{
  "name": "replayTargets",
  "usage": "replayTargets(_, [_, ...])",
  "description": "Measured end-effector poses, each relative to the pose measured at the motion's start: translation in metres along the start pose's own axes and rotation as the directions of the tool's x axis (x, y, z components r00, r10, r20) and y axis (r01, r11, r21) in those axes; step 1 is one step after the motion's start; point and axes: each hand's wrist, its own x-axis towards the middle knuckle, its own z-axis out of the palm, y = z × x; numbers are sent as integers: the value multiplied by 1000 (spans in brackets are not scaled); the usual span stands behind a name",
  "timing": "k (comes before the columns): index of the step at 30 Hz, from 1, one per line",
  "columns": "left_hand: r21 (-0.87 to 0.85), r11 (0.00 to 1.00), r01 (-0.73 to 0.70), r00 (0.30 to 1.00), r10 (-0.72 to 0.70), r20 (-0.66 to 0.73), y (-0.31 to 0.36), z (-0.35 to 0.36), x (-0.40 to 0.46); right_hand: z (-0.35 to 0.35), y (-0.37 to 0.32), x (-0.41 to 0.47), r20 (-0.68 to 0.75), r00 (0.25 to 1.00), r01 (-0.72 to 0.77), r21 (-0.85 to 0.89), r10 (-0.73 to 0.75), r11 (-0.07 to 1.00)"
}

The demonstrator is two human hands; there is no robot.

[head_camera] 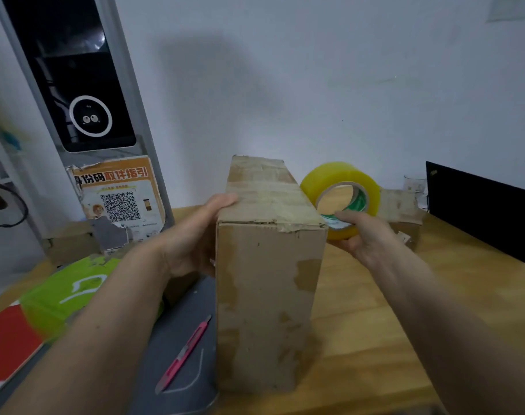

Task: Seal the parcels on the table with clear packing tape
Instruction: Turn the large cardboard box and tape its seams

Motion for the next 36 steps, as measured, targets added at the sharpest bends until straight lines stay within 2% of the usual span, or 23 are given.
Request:
replayTargets(4, [-294,954,-60,993,88,81,-16,10,-4,25,-8,-10,67,998,6,-46,-3,999])
replayTargets(7, [-590,803,-81,980,172,99,-48,28,-5,42,-25,-18,148,981,152,-208,-122,966])
replayTargets(9, [-711,701,-56,968,211,133,-79,40,-2,44,-31,-18,263,957,198,-269,-126,943])
replayTargets(11, [-729,682,-49,972,202,123,-113,52,8,39,-30,-16,317,944,207,-360,-89,909])
replayTargets(14, [-703,708,-64,994,108,18,-148,89,18,28,-17,-9,342,939,163,-335,-41,928])
replayTargets(17, [-698,716,20,999,-49,-23,-167,118,23,13,2,-4,294,955,150,-390,-31,909])
replayTargets(19, [-692,712,115,987,-161,-3,-171,125,24,5,13,-4,297,955,149,-445,-11,883])
replayTargets(23, [-554,771,315,943,-322,88,-171,122,24,-5,25,-5,357,934,146,-450,28,881])
replayTargets(24, [-475,809,345,935,-342,97,-169,119,23,-7,27,-5,379,925,164,-455,23,875])
replayTargets(26, [-173,915,364,930,-346,125,-159,113,17,-11,28,-5,413,911,183,-459,26,869])
replayTargets(27, [31,945,327,939,-328,104,-155,110,14,-13,28,-5,421,907,180,-453,31,873])
replayTargets(28, [234,938,255,963,-267,22,-151,107,13,-16,29,-5,423,906,174,-442,33,880])
replayTargets(29, [405,902,152,986,-111,-123,-145,102,13,-18,31,-6,420,907,173,-432,28,885])
replayTargets(30, [557,829,36,951,143,-274,-139,97,11,-21,34,-5,412,911,178,-428,16,886])
replayTargets(31, [674,734,-84,854,401,-330,-132,91,9,-22,36,-5,400,917,192,-434,-3,880])
replayTargets(32, [759,624,-185,772,570,-281,-129,83,13,-23,39,-5,391,920,218,-446,-31,868])
replayTargets(33, [810,529,-252,767,620,-166,-128,75,20,-24,40,-6,384,922,249,-468,-58,848])
replayTargets(34, [832,474,-289,804,592,-58,-129,67,29,-25,42,-6,378,923,270,-500,-73,823])
replayTargets(36, [878,398,-265,862,506,31,-134,62,40,-25,44,-7,374,925,278,-539,-70,795])
